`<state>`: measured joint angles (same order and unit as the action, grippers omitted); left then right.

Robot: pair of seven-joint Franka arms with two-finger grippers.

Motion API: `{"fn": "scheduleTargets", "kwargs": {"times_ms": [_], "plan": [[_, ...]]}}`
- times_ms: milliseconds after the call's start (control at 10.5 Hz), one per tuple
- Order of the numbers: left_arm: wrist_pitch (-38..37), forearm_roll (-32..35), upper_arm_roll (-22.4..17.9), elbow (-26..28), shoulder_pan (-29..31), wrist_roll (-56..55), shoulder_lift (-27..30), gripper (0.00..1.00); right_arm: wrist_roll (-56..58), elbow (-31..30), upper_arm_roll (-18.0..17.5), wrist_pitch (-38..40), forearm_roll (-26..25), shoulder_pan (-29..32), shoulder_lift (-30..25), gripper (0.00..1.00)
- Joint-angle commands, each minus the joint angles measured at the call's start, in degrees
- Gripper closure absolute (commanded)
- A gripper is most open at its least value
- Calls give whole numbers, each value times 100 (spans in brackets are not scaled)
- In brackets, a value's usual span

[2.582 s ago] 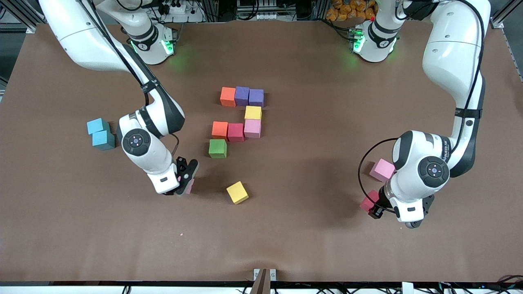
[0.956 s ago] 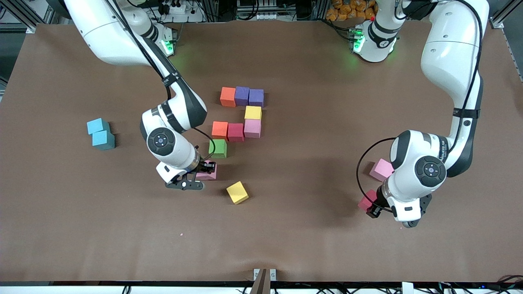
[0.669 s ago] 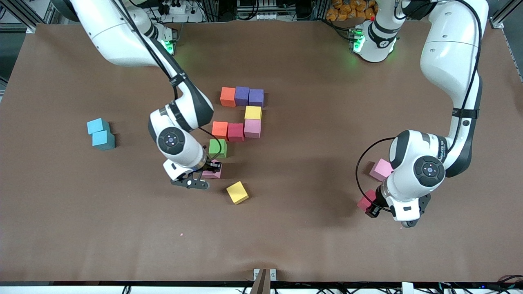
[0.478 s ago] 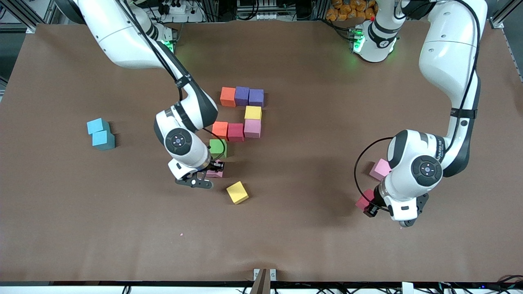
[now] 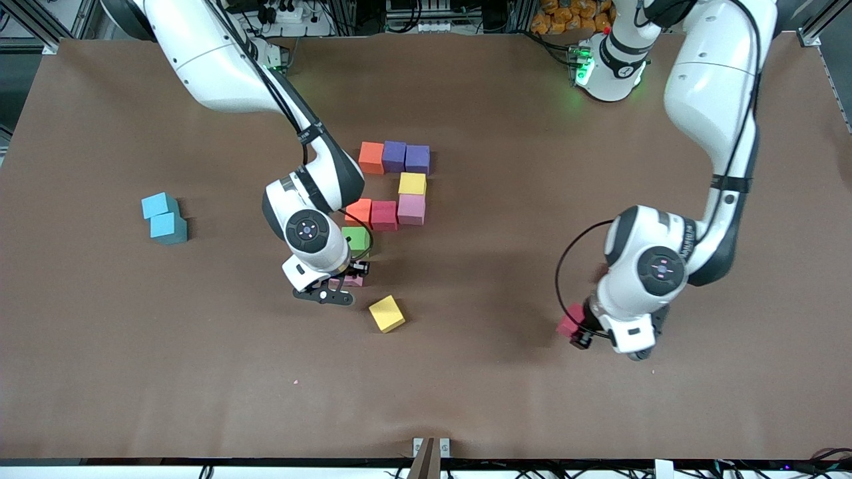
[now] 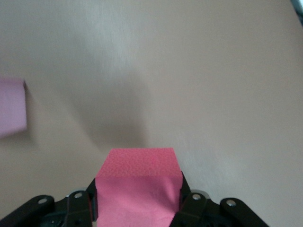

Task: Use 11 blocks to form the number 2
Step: 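Lower the pink block below green while the left gripper carries red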

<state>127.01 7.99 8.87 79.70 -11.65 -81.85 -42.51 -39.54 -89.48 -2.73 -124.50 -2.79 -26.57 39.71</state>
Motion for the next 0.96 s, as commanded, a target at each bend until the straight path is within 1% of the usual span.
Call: {"fn": "scheduleTargets", "kwargs": {"times_ms": [0, 383, 669, 765, 861], "plan": [[-62, 71, -26, 36, -232, -838, 67, 100, -238, 290, 175, 145, -46, -234, 177, 86], [-71, 62, -17, 45, -697, -2306, 50, 100, -361, 291, 220, 163, -38, -410, 239, 86], [-71, 53, -8, 36, -1049, -3089, 23, 100, -353, 282, 351, 162, -99, -595, 301, 86], [-62, 44, -8, 36, -1163, -3300, -73, 100, -326, 282, 369, 163, -177, -604, 301, 86], [-53, 53, -8, 2, -1277, -3572, -161, 100, -335, 273, 369, 163, -413, -604, 301, 86]]}}
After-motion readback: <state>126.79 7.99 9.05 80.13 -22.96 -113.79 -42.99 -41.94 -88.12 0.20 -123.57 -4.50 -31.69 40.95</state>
